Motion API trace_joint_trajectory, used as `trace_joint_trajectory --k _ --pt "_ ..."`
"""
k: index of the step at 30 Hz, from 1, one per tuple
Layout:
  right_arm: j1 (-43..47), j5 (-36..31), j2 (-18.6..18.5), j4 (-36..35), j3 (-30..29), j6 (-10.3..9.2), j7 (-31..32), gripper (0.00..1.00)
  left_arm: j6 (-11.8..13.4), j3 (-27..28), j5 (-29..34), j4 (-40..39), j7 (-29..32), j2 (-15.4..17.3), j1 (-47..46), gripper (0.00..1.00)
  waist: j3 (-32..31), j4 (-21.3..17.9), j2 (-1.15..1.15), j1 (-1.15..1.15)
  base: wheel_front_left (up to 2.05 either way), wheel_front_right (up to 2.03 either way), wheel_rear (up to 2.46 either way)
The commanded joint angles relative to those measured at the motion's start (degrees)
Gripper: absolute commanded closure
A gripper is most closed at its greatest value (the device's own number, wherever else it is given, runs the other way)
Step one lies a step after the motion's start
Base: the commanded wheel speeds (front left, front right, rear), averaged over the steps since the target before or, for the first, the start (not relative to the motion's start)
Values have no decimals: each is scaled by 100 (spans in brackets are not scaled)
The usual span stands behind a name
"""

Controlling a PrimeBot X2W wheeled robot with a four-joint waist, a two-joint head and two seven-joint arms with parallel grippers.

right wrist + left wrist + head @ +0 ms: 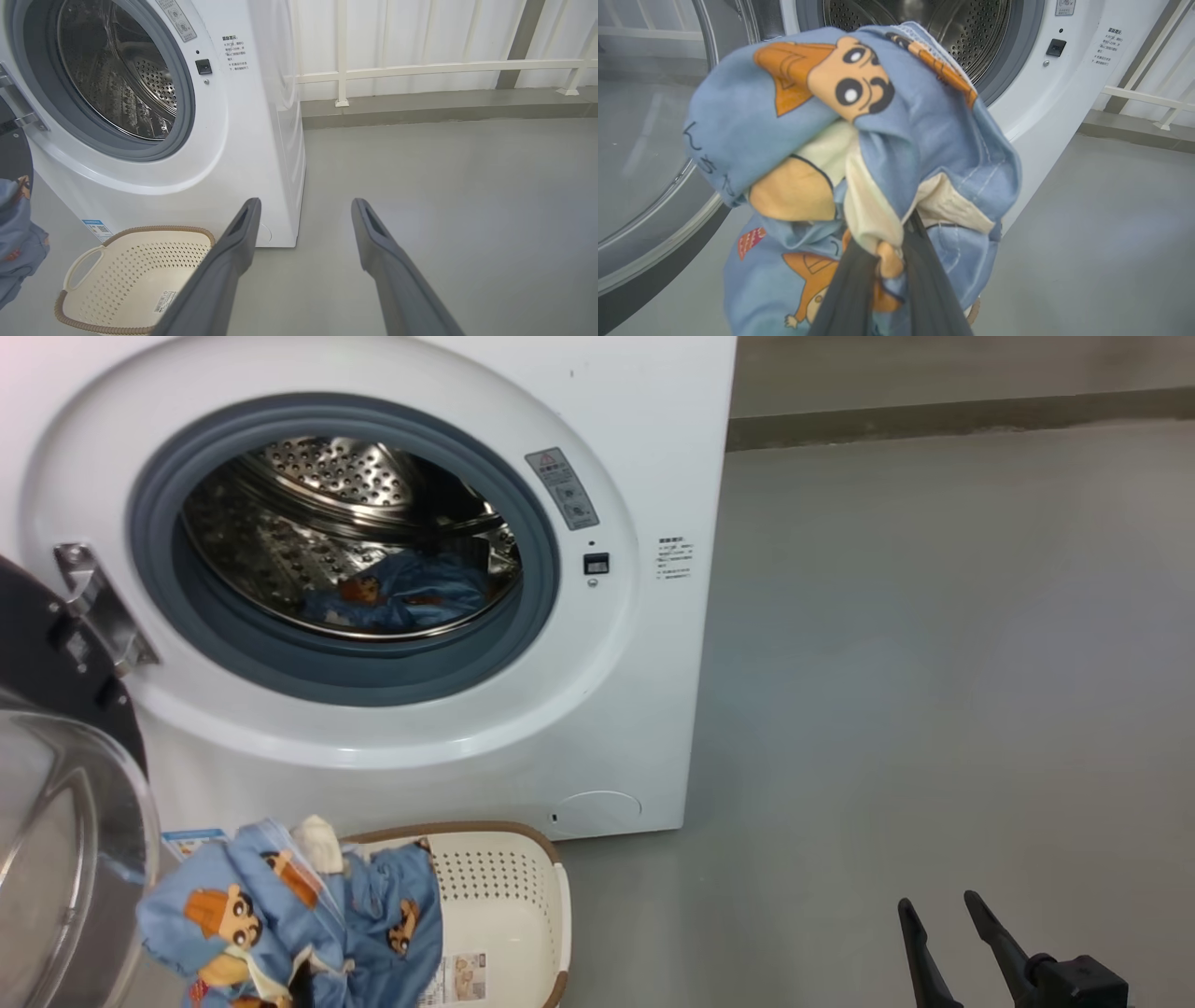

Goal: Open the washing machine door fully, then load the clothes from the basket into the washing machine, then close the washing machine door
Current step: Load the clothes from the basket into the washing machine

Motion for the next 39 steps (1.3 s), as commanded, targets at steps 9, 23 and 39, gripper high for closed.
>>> trace_joint_trajectory --k 9,23,39 --pt "-331 2 -64 -211 237 -6 -28 0 -54 307 -44 88 -71 116 -910 100 270 -577 0 0 0 0 0" --pt "-695 166 -64 -369 425 -6 -28 0 -95 574 61 856 -71 551 -2304 100 945 -1001 0 0 0 0 0" --pt "-1362 404 -64 -569 811 -6 -28 0 -110 797 268 1735 -71 1123 -4237 100 2113 -1334 0 0 0 0 0"
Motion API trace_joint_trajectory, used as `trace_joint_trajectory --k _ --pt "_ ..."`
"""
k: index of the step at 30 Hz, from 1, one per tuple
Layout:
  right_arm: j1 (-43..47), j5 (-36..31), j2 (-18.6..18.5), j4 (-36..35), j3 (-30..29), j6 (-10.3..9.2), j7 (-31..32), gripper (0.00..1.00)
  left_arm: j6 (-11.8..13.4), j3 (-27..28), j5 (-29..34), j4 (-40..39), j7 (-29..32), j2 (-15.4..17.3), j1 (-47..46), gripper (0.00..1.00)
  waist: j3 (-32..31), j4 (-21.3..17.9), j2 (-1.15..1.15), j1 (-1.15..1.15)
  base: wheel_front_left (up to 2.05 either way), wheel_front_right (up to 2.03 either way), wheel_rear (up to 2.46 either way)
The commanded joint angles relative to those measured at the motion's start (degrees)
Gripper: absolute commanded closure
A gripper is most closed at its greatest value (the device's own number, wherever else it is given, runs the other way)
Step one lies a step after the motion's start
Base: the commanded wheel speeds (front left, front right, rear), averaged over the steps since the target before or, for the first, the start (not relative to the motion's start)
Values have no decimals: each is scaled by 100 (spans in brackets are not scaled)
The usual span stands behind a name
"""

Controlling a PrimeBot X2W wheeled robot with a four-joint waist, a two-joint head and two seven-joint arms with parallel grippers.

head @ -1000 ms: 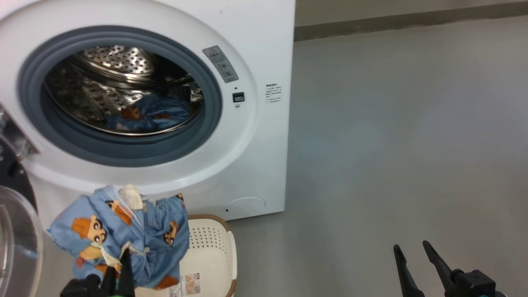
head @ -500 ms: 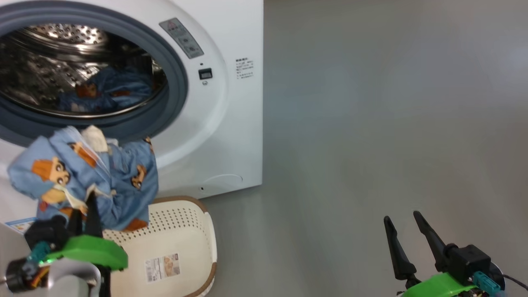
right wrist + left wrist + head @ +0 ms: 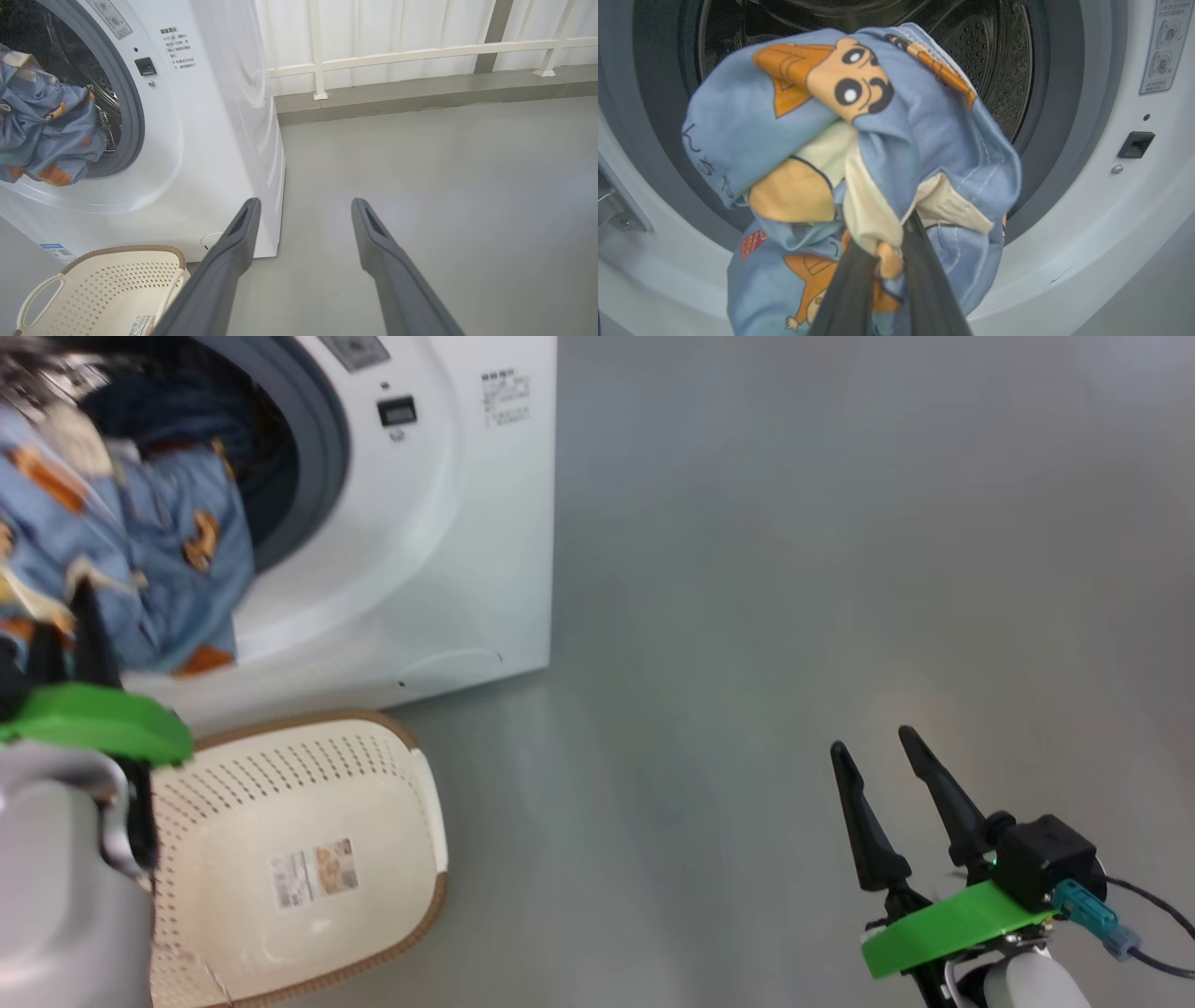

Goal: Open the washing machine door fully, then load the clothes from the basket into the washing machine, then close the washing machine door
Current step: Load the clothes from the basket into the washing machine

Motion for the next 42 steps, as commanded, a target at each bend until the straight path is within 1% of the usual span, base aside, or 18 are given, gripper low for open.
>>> trace_joint_trajectory --k 1,5,14,19,26,33,37,42 --pt "-146 28 -49 -149 142 -6 -27 0 1 179 73 -92 -70 285 -237 100 357 -151 0 0 0 0 0" --pt "-291 60 -49 -143 259 -6 -27 0 0 226 159 127 -70 460 -701 100 607 -269 0 0 0 0 0" --pt "-383 143 -49 -130 557 -6 -27 0 62 338 340 658 -70 790 -1540 100 912 -597 0 0 0 0 0" --pt "-407 166 -49 -150 706 -6 -27 0 72 346 443 869 -70 947 -2028 100 1185 -735 0 0 0 0 0" --pt "-465 205 -49 -214 854 -6 -27 0 44 265 653 1151 -70 1260 -2759 100 1585 -922 0 0 0 0 0" --pt "-441 329 -49 -339 1026 -6 -27 0 -24 266 699 1320 -70 1503 -3439 100 1973 -1038 0 0 0 0 0" --pt "-474 466 -49 -444 1124 -6 -27 0 -212 212 726 1495 -70 1718 -3877 100 2203 -1140 0 0 0 0 0" --pt "-493 562 -49 -567 1181 -6 -27 0 -269 163 785 1412 -70 1846 -4423 100 2494 -1206 0 0 0 0 0"
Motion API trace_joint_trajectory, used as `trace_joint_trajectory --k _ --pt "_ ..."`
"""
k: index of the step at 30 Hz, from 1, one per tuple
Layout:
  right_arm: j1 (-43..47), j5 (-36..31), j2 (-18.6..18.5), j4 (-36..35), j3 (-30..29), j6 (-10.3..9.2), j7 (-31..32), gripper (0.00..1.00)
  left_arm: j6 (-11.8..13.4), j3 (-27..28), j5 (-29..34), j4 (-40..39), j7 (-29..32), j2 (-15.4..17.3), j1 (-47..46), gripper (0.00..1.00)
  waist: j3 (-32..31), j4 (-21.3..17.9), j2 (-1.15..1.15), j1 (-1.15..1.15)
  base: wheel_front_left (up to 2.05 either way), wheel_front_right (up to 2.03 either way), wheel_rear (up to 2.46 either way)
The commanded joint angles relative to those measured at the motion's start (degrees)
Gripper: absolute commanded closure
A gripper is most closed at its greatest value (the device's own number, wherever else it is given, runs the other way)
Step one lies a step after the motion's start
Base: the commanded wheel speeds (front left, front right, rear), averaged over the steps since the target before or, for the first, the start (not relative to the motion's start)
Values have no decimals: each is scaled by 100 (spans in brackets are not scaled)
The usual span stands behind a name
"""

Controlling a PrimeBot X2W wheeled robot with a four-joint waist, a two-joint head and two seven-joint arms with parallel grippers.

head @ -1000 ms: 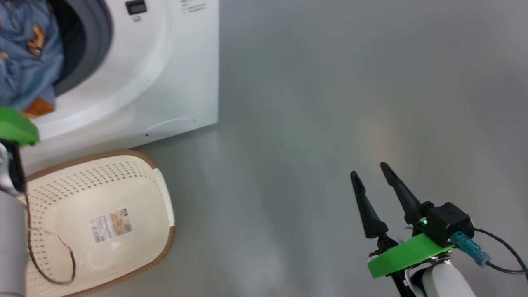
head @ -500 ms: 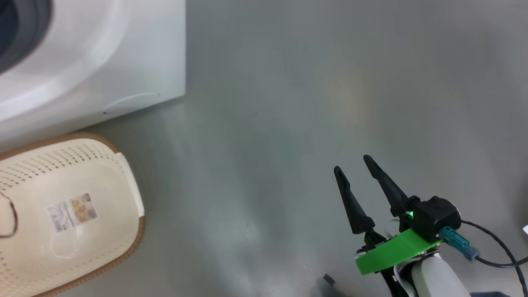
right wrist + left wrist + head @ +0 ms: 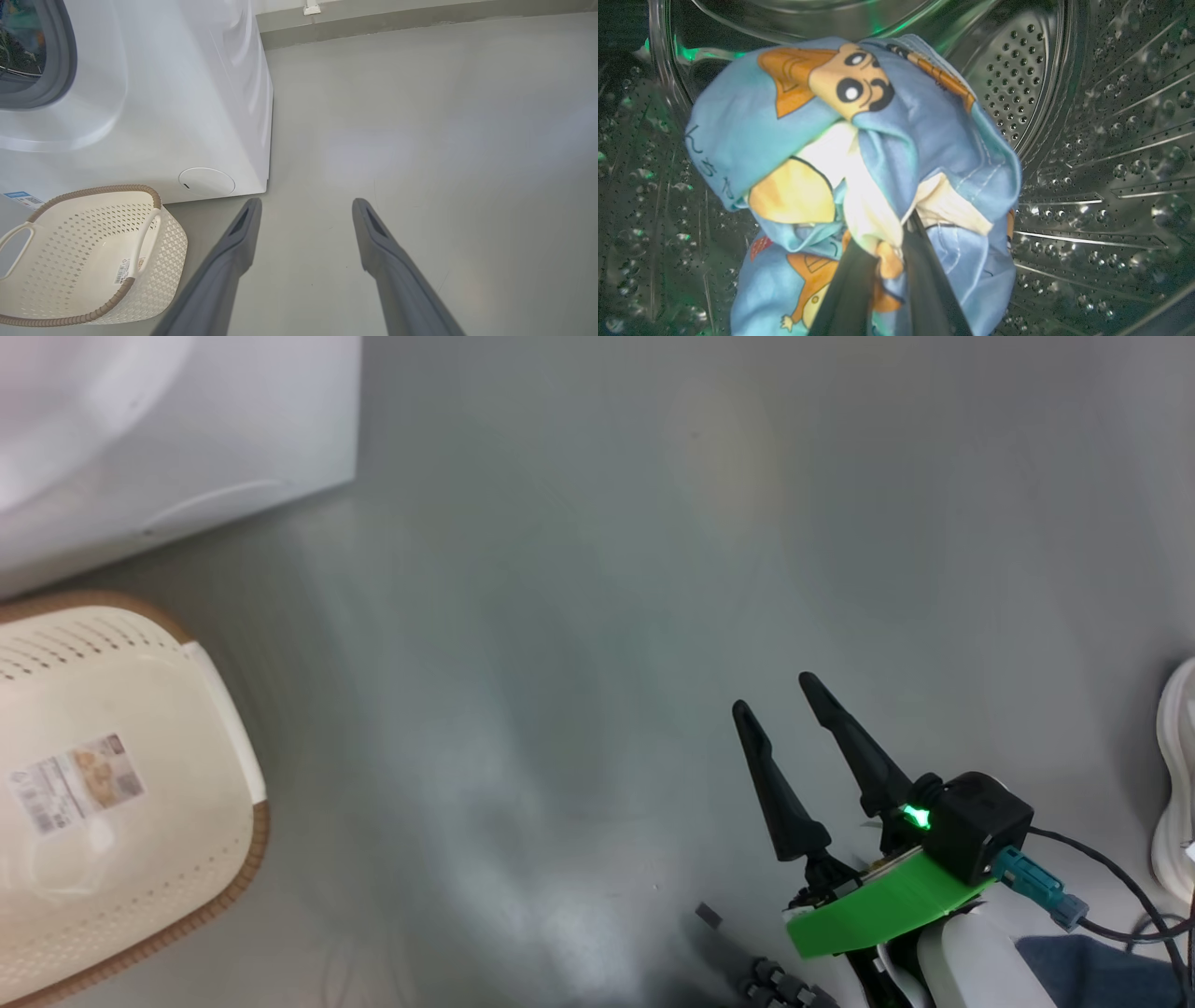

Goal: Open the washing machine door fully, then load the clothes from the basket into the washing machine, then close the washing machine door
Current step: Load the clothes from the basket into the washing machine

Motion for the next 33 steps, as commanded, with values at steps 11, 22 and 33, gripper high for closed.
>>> trace_joint_trajectory --k 11,22,33 --pt "-8 166 -53 -183 129 -6 -27 0 75 130 108 -226 -46 341 -251 70 449 -158 0 0 0 0 0" --pt "47 76 -53 -133 -52 -6 -27 0 232 -180 226 1284 293 112 -688 0 244 -10 0 0 0 0 0" --pt "78 -95 -53 -104 -272 -6 -27 0 359 -183 26 1717 79 -345 -531 0 -104 402 0 0 0 0 0"
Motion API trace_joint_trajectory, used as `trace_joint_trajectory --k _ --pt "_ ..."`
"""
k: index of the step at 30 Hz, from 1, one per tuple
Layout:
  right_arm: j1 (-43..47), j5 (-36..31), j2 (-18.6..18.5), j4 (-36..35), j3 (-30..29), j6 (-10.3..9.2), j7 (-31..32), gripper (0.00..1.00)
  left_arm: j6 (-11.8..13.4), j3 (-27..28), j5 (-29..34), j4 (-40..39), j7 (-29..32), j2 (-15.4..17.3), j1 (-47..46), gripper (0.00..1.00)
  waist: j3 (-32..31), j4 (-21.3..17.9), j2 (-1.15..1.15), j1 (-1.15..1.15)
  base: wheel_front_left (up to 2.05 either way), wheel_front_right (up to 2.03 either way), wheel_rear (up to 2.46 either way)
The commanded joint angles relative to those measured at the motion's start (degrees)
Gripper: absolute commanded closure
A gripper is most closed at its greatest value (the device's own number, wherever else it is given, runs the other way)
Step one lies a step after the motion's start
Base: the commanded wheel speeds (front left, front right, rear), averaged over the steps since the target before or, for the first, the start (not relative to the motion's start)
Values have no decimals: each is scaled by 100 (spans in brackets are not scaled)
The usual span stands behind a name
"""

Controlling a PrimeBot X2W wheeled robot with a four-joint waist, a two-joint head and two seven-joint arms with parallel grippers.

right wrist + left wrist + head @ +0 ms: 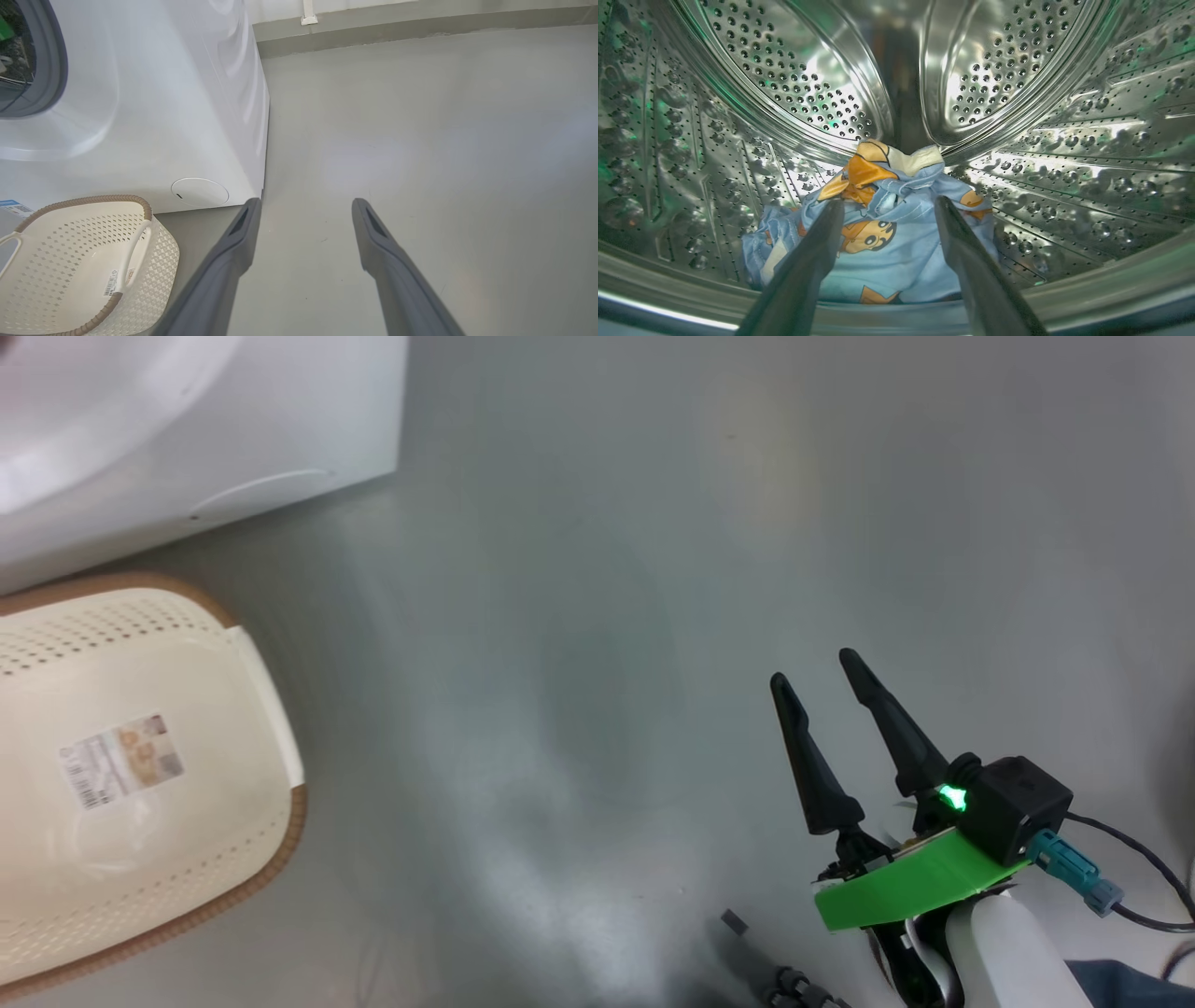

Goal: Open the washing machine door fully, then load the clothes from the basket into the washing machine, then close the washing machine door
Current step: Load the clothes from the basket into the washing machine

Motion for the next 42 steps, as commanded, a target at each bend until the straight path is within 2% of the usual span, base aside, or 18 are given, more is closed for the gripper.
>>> trace_joint_trajectory --k 1,12,20,32,42 --pt "160 -63 -54 -87 37 -6 -27 0 1 22 -89 -82 -62 95 169 0 -130 190 0 0 0 0 0" --pt "73 -263 -54 14 -65 -6 -27 0 7 63 -284 -246 -164 -358 705 0 -563 540 0 0 0 0 0" --pt "98 -339 -54 135 -141 -6 -27 0 54 209 -454 -704 -167 -654 1434 0 -1037 751 0 0 0 0 0" --pt "196 -277 -54 256 -261 -6 -27 0 -20 231 -378 -1519 -168 -1046 2759 0 -1561 1028 0 0 0 0 0" --pt "321 -193 -54 310 -349 -6 -27 0 -33 390 -276 -2503 -168 -1389 3896 0 -1915 1170 0 0 0 0 0"
